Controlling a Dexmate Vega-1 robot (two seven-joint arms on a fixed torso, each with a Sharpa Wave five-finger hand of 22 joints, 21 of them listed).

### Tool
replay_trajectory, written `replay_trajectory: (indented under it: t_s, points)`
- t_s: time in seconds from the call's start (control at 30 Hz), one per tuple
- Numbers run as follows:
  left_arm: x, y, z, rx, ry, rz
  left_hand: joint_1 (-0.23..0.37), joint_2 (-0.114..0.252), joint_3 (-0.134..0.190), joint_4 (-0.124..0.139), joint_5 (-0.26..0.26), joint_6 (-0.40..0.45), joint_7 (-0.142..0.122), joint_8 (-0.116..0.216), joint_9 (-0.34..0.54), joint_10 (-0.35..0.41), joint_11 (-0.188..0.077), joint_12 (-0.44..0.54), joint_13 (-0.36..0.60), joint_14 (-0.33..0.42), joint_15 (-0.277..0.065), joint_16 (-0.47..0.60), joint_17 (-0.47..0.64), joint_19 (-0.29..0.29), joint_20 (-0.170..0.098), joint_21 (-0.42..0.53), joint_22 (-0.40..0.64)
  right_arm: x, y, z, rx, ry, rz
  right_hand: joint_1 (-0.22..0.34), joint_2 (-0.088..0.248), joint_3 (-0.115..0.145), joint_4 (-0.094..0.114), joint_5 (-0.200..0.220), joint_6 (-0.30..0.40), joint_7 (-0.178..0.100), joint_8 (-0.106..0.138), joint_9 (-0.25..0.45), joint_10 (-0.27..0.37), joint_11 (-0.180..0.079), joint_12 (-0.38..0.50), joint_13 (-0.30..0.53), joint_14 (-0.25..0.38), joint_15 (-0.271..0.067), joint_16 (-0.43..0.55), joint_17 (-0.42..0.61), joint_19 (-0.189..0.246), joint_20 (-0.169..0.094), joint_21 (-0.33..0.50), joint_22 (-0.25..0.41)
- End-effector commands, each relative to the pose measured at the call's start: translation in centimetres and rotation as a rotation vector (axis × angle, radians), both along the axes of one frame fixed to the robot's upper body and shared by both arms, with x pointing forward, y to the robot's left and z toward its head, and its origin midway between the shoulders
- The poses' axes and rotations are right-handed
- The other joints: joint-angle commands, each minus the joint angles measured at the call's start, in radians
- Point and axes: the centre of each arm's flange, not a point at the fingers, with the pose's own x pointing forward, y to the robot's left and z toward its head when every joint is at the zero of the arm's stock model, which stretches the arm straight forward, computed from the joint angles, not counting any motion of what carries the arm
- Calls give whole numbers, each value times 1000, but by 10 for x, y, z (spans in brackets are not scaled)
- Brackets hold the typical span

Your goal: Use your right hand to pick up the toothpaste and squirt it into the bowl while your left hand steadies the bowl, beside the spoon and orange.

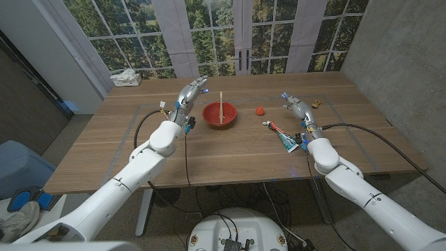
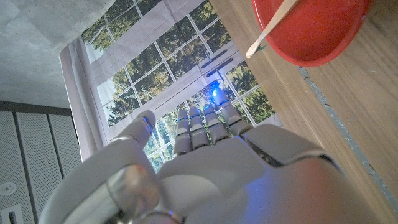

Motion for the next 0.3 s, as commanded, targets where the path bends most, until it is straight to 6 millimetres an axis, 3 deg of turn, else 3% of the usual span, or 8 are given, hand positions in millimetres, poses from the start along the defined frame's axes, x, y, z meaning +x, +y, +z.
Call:
replay_trajectory:
  t_s: [0.03, 0.3]
  points:
    - [5, 18, -28, -171, -35, -174, -20, 23, 14, 27, 10, 18, -4, 3, 1, 17, 2, 6, -1, 1, -22, 2, 2, -2, -12, -10, 0, 19, -1, 6, 128, -31, 113, -10, -3, 8, 4, -1, 3, 12, 6, -1, 5, 12, 9, -2, 0, -8, 6, -3, 2, 4, -8, -1]
    - [8, 37, -42, -232, -48, -212, -29, 23, 28, 45, 13, 15, -6, -2, 1, 13, -4, 1, -1, -2, -26, -1, 1, -5, -14, -19, -1, 22, 7, 12, 190, -46, 138, -15, -5, 12, 7, -1, 3, 19, 5, -1, 7, 14, 9, -8, -1, -5, 6, -10, -1, 9, -12, 0]
